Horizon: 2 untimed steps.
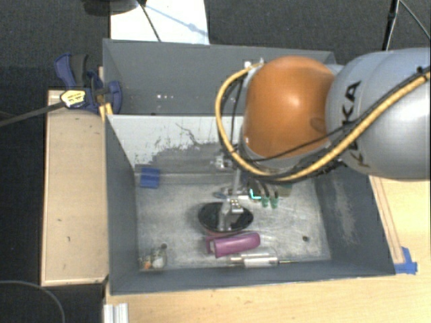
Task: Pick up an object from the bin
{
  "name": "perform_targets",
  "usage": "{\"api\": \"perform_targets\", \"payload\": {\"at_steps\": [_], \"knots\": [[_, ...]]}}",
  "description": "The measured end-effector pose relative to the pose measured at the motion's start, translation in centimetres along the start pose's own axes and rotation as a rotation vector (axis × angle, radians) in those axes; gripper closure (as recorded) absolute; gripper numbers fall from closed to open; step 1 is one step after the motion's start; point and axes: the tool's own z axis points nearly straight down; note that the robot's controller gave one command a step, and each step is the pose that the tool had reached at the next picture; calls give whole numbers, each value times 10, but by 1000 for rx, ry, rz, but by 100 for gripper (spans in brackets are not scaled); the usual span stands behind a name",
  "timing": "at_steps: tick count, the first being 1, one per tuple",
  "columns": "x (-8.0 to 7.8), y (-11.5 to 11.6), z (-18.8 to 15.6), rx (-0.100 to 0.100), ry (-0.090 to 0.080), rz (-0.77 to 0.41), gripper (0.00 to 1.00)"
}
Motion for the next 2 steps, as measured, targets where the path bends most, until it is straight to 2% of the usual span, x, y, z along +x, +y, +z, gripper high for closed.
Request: {"api": "perform_targets", "payload": {"at_steps": [1, 2], "knots": [[-4, -43, 129, -14, -30, 276, 0], [-3, -44, 130, -12, -27, 283, 100]]}}
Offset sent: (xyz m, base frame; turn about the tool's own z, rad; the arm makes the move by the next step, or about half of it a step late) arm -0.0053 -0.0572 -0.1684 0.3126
